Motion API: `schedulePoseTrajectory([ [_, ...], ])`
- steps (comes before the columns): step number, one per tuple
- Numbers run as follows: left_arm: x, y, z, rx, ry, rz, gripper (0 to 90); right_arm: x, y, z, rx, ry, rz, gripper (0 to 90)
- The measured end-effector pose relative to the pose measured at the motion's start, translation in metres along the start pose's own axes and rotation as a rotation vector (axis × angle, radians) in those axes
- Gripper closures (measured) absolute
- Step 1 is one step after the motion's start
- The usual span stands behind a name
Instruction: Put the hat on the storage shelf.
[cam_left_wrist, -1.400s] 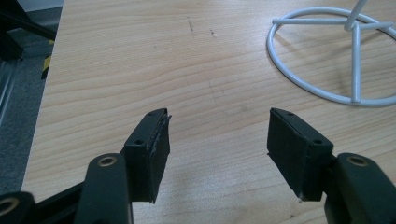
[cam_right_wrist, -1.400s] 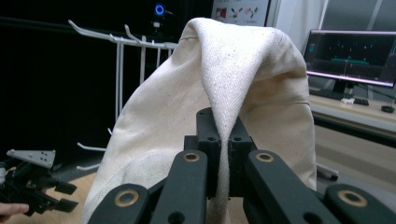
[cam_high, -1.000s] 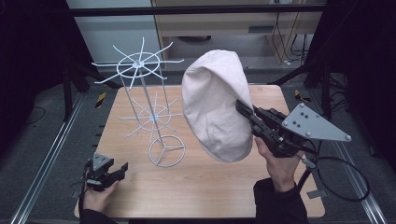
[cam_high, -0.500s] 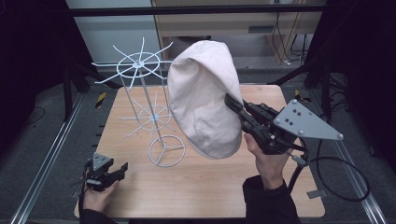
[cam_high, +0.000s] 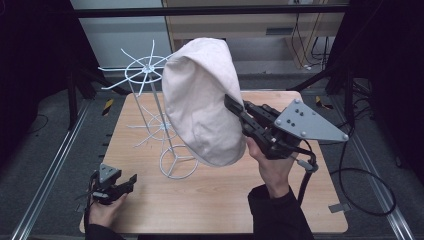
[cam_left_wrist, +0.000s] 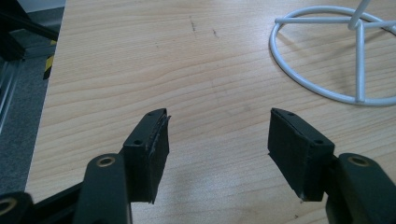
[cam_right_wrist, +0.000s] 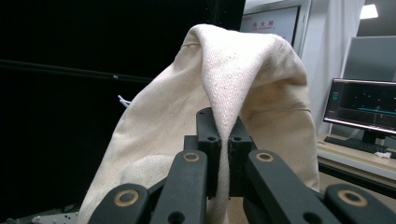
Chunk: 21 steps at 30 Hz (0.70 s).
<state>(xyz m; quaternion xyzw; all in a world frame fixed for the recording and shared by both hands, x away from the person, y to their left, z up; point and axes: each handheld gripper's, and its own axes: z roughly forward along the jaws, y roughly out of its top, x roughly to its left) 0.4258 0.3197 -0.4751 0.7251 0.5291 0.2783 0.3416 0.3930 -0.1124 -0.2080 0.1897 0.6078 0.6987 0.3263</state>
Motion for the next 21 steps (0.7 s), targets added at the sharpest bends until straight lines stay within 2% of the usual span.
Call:
schedulePoseTrajectory([
  [9, 0.000, 0.000, 0.000, -0.001, -0.001, 0.001, 38.4, 0.009, -0.009, 0.024, 0.042, 0.022, -0.009, 88.4],
  [21, 0.000, 0.000, 0.000, 0.001, 0.001, 0.003, 38.3, 0.013, -0.036, 0.029, 0.104, 0.042, -0.003, 88.3],
])
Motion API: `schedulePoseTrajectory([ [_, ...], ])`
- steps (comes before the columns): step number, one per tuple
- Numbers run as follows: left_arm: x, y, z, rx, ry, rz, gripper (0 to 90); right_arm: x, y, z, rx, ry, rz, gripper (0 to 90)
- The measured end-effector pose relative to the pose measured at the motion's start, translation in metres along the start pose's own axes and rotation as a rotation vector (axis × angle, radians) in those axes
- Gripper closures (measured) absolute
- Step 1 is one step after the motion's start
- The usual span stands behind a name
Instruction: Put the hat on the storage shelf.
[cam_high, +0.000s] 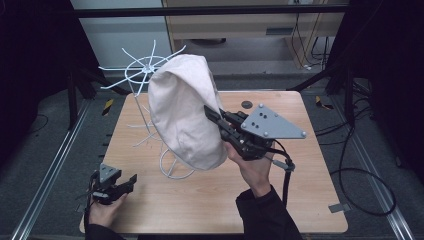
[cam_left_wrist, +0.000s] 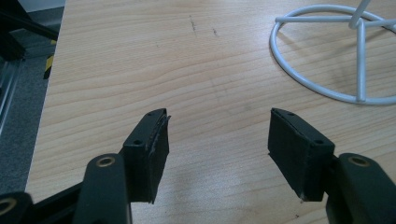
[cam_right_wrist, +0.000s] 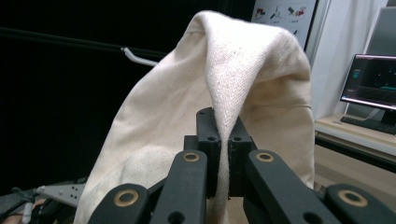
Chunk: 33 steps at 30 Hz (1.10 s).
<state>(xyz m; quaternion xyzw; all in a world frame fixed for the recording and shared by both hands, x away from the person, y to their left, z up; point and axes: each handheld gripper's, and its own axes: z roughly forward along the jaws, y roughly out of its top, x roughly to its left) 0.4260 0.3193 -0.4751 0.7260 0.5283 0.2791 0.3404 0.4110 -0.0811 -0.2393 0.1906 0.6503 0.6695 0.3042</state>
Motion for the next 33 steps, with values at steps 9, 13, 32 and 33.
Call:
schedulePoseTrajectory([
  [9, 0.000, 0.000, 0.000, 0.002, 0.001, 0.000, 38.4, -0.002, -0.017, 0.001, 0.036, 0.016, 0.027, 88.2],
  [13, -0.001, 0.000, 0.001, 0.005, -0.001, 0.002, 38.3, -0.003, -0.027, 0.003, 0.060, 0.026, 0.042, 88.0],
  [32, 0.000, 0.000, 0.000, 0.009, -0.005, 0.001, 38.1, 0.001, -0.052, 0.019, 0.138, 0.028, 0.060, 85.3],
  [33, 0.000, 0.000, 0.000, 0.009, -0.005, 0.001, 38.1, 0.001, -0.052, 0.019, 0.138, 0.028, 0.060, 85.3],
])
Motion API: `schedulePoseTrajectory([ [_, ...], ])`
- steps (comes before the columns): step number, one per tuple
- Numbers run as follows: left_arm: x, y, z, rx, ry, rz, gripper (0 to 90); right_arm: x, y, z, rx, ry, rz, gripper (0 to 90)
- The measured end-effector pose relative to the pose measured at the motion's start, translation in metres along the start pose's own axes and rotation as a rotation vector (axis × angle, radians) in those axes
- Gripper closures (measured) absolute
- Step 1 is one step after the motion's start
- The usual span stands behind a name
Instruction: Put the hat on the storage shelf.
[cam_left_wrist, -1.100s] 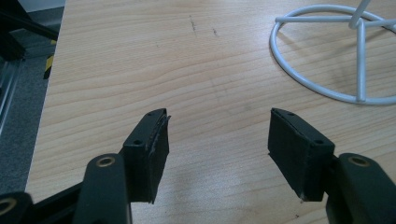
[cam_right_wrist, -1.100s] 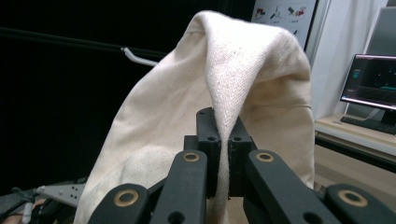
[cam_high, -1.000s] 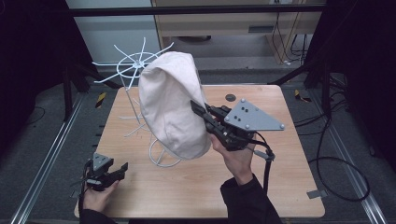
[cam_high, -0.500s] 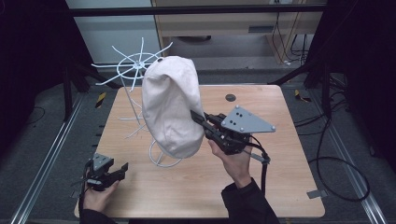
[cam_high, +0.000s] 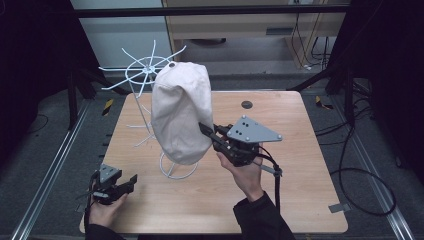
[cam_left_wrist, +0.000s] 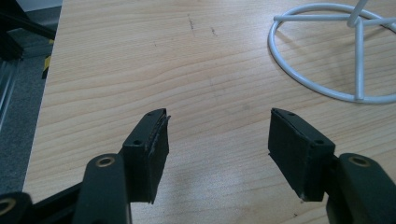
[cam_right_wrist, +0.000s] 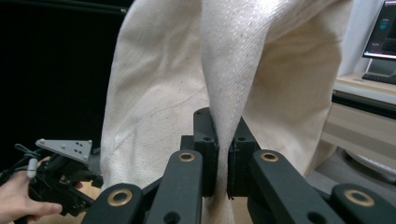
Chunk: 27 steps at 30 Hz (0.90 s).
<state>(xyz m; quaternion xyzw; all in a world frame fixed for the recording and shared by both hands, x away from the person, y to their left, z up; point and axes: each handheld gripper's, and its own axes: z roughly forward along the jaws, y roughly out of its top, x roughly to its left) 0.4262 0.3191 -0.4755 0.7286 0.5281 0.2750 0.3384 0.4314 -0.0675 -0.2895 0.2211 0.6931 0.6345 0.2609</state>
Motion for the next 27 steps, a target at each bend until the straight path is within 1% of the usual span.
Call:
schedulePoseTrajectory([
  [1, 0.000, 0.000, 0.000, -0.001, 0.000, 0.000, 38.1, 0.000, -0.002, 0.002, 0.010, 0.000, 0.001, 85.1],
  [6, 0.000, 0.000, 0.000, 0.001, -0.002, 0.000, 38.1, 0.000, -0.004, 0.005, 0.020, -0.002, 0.002, 84.4],
  [12, 0.000, 0.000, 0.000, 0.002, -0.002, 0.001, 38.0, -0.001, -0.007, 0.006, 0.036, -0.026, 0.008, 78.5],
  [14, 0.000, 0.000, 0.000, 0.001, -0.002, 0.000, 37.9, -0.001, -0.007, 0.005, 0.037, -0.028, 0.009, 77.7],
  [18, 0.000, 0.000, 0.000, 0.002, -0.003, -0.001, 37.8, -0.003, -0.007, 0.004, 0.047, -0.038, 0.010, 73.5],
  [23, 0.001, 0.000, 0.001, 0.004, -0.004, -0.003, 37.6, -0.006, -0.008, 0.000, 0.063, -0.056, 0.012, 66.1],
  [25, 0.001, 0.000, 0.001, 0.004, -0.005, -0.004, 37.6, -0.007, -0.009, -0.002, 0.059, -0.065, 0.015, 63.2],
  [26, 0.001, 0.000, 0.001, 0.004, -0.005, -0.004, 37.6, -0.007, -0.009, -0.002, 0.059, -0.065, 0.015, 63.2],
  [27, 0.000, 0.000, 0.001, 0.003, -0.007, -0.004, 37.5, -0.009, -0.010, -0.006, 0.047, -0.072, 0.028, 60.6],
])
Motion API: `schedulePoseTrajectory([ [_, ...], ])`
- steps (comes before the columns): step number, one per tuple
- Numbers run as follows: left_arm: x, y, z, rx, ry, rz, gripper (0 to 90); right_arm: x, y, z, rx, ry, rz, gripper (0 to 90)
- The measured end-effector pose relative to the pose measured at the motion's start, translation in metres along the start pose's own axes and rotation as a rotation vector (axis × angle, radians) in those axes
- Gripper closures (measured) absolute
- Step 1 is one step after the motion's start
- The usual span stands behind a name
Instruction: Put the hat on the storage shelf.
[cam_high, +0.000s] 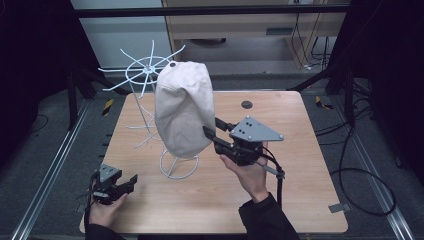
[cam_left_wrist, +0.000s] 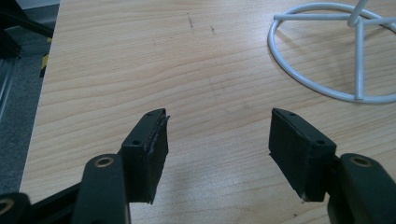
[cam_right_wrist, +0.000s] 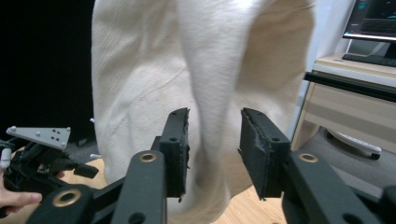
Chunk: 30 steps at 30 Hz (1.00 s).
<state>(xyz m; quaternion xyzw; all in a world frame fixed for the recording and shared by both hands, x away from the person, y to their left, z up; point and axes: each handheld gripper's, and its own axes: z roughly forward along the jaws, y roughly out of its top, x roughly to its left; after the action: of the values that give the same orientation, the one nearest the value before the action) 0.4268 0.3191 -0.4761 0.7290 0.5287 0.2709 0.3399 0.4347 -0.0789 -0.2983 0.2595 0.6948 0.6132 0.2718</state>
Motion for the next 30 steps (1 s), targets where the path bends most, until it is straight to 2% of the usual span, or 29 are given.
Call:
schedulePoseTrajectory([
  [2, 0.000, 0.000, 0.000, 0.000, -0.004, 0.000, 37.4, -0.002, -0.001, -0.004, -0.015, 0.000, 0.019, 57.3],
  [10, 0.000, 0.000, 0.000, -0.002, -0.003, -0.006, 37.3, -0.012, -0.008, -0.025, -0.023, -0.017, 0.039, 47.6],
  [13, 0.000, 0.000, 0.000, -0.002, -0.005, -0.003, 37.3, -0.018, -0.014, -0.032, -0.011, -0.027, 0.058, 43.4],
  [17, -0.001, 0.000, 0.000, -0.001, -0.008, -0.006, 37.9, -0.025, -0.023, -0.039, 0.013, -0.059, 0.056, 39.3],
  [20, -0.002, 0.000, -0.001, 0.004, -0.010, -0.009, 39.6, -0.034, -0.035, -0.048, 0.046, -0.081, 0.077, 34.7],
  [22, -0.002, 0.001, -0.001, 0.002, -0.016, -0.017, 42.9, -0.043, -0.052, -0.057, 0.092, -0.112, 0.094, 31.3],
  [23, -0.002, 0.001, -0.001, 0.002, -0.016, -0.017, 43.9, -0.043, -0.052, -0.057, 0.092, -0.112, 0.094, 31.3],
  [24, -0.002, 0.001, -0.001, 0.011, -0.017, -0.020, 44.9, -0.051, -0.066, -0.062, 0.124, -0.125, 0.111, 29.4],
  [25, -0.002, 0.001, -0.001, 0.011, -0.017, -0.020, 45.9, -0.051, -0.066, -0.062, 0.124, -0.125, 0.111, 29.4],
  [26, -0.002, 0.001, -0.001, 0.015, -0.020, -0.023, 46.7, -0.059, -0.081, -0.067, 0.155, -0.137, 0.137, 27.9],
  [27, -0.001, 0.000, 0.000, 0.018, -0.022, -0.027, 46.7, -0.059, -0.081, -0.067, 0.155, -0.137, 0.137, 27.9],
  [29, -0.001, 0.000, 0.000, 0.019, -0.026, -0.035, 47.8, -0.066, -0.096, -0.072, 0.183, -0.160, 0.157, 27.0],
  [30, -0.001, 0.000, 0.000, 0.017, -0.029, -0.040, 47.9, -0.075, -0.110, -0.074, 0.232, -0.187, 0.165, 25.0],
])
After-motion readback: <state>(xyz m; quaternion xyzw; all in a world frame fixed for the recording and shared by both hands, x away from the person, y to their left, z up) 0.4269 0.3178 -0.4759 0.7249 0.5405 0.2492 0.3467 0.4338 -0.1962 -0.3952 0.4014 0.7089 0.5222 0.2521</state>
